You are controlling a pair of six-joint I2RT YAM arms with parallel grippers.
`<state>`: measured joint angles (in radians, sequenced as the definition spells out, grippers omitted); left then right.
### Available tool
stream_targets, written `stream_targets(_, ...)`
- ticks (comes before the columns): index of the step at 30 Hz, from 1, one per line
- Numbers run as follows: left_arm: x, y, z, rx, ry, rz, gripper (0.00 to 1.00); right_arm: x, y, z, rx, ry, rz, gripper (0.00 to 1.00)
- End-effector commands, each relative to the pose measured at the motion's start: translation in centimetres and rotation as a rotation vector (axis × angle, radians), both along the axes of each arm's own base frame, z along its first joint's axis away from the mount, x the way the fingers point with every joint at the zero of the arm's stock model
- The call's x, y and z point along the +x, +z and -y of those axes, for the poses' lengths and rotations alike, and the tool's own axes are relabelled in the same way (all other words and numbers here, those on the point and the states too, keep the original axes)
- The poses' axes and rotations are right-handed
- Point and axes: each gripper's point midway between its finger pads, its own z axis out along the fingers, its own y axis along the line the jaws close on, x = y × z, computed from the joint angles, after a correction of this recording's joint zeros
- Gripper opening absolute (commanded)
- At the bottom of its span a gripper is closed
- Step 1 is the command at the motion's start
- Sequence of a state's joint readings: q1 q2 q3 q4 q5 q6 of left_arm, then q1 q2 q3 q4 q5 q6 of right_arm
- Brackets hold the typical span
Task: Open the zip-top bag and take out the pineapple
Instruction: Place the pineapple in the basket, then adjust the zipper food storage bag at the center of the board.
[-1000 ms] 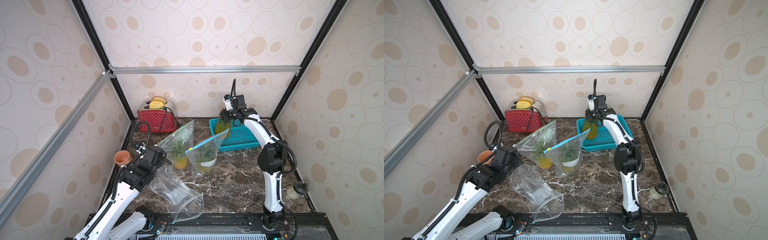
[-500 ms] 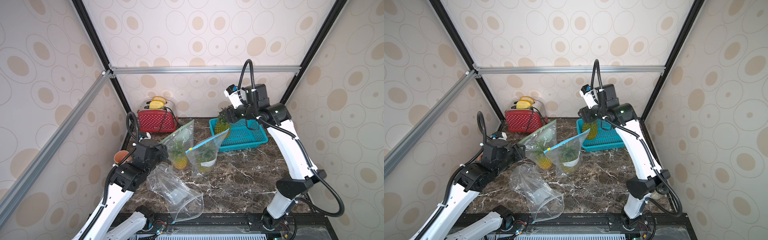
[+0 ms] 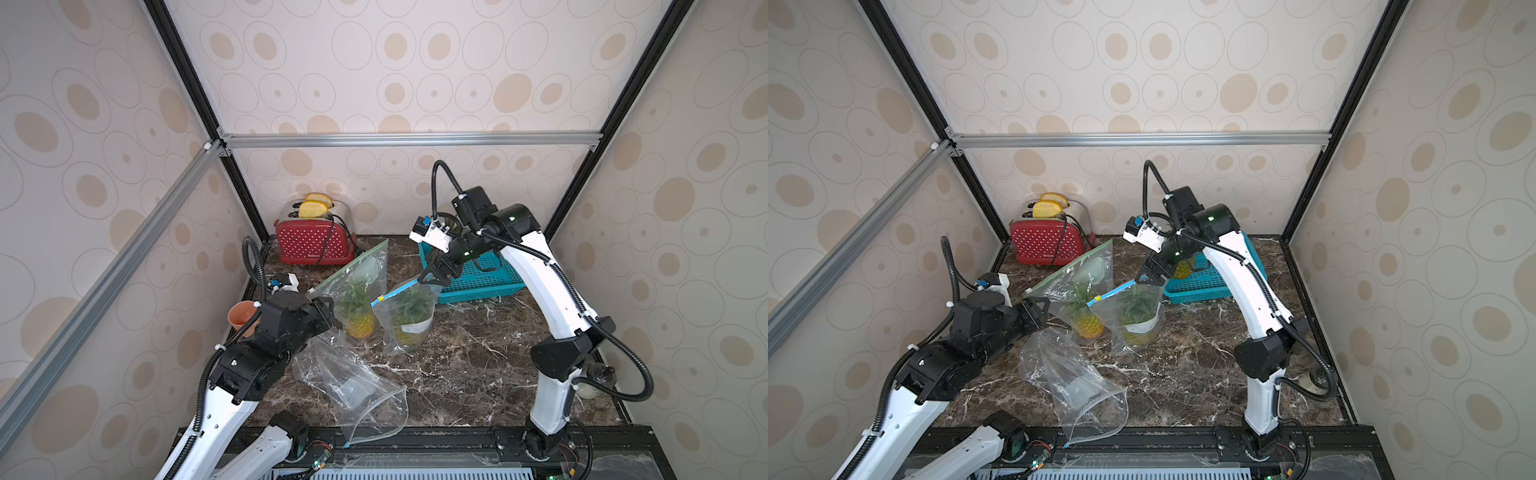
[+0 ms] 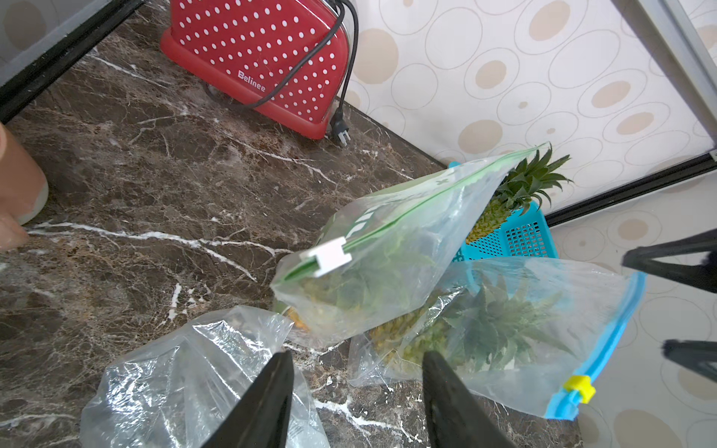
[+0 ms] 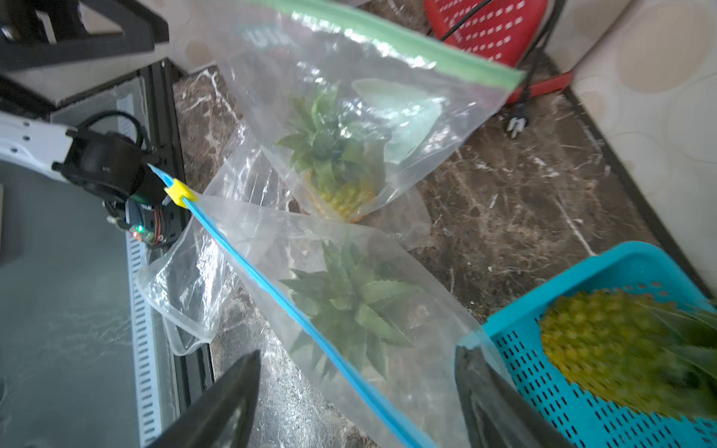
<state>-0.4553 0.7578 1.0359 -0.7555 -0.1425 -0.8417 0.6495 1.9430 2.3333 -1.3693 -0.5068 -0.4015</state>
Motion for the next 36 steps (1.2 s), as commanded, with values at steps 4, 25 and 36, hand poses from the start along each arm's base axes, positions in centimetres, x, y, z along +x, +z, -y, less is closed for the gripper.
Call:
stream_targets(4, -0.4, -0.1, -0.5, -0.001, 0.016, -0.002, 0.55, -2.5, -4.0, -0.8, -0.121, 0.150, -0.074, 0.83)
stream_targets(25, -1.2, -0.4, -1.0, -0.009, 0.022, 0.017, 0.56, -1.0, -7.6, 0.0, -0.152, -0.229, -0.175, 0.06)
stream_targets(36, -1.6, -0.7, -0.6, -0.036, -0.003, 0.020, 0.56, -2.6, -7.5, 1.3, -0.165, -0.475, -0.261, 0.17)
